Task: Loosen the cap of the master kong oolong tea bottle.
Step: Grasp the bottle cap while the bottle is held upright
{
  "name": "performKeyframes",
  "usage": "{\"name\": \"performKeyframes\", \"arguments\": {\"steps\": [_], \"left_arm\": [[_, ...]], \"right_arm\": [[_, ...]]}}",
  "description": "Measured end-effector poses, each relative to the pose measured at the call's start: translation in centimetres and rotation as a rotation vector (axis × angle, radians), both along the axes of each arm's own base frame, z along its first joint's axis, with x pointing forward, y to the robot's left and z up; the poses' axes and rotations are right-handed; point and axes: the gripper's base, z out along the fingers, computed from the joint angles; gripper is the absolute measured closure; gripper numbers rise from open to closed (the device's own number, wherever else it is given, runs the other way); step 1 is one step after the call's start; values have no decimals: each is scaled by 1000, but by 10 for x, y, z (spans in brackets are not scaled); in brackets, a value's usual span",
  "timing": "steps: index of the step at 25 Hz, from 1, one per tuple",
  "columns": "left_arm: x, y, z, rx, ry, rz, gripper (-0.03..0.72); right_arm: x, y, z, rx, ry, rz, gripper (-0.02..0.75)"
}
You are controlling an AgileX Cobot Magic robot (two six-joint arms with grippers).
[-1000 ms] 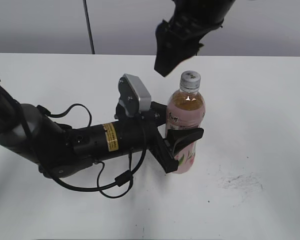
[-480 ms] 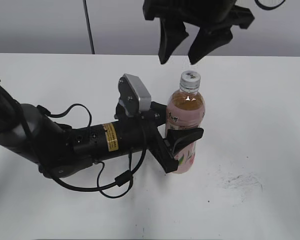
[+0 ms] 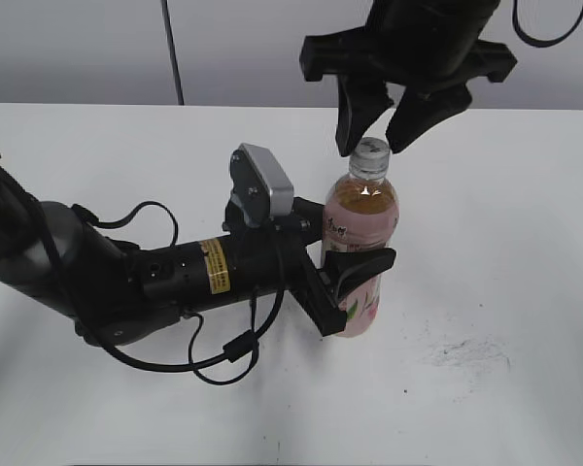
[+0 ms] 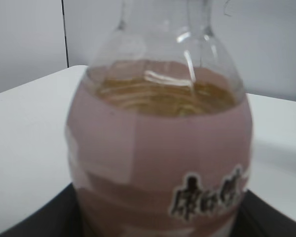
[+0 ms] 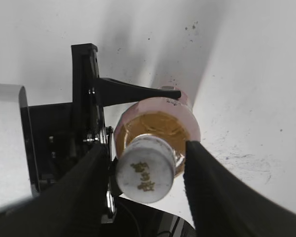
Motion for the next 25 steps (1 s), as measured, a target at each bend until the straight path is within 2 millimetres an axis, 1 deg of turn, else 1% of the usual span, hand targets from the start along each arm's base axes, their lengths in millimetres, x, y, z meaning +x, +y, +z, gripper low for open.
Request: {"name": "performKeyframes", "arguments": {"steps": [2, 3, 6, 10, 15, 17, 20, 23, 25], "left_arm": [[0, 0, 0, 0, 0, 0, 293], [0, 0, 0, 0, 1, 0, 293], [0, 0, 0, 0, 1, 0, 293], [0, 0, 0, -1, 2, 0, 293], [0, 0, 0, -1, 2, 0, 293], [0, 0, 0, -1, 2, 0, 293], [0, 0, 0, -1, 2, 0, 293], [0, 0, 0, -1, 2, 1, 295], [1, 0, 0, -3, 7, 7, 295]], "right_arm": [[0, 0, 0, 3, 2, 0, 369], [0, 0, 0, 4, 3, 0, 385], [0, 0, 0, -2, -3, 22, 473], [0, 0, 0, -14, -23, 103, 474], [-1, 1, 0, -66, -100, 394, 474], [-1, 1, 0, -95, -143, 549, 474], [-1, 1, 0, -146, -221, 836, 475], [-1, 1, 1, -186, -284, 1056, 480], [-2, 2, 2, -197, -308, 1130, 527]]}}
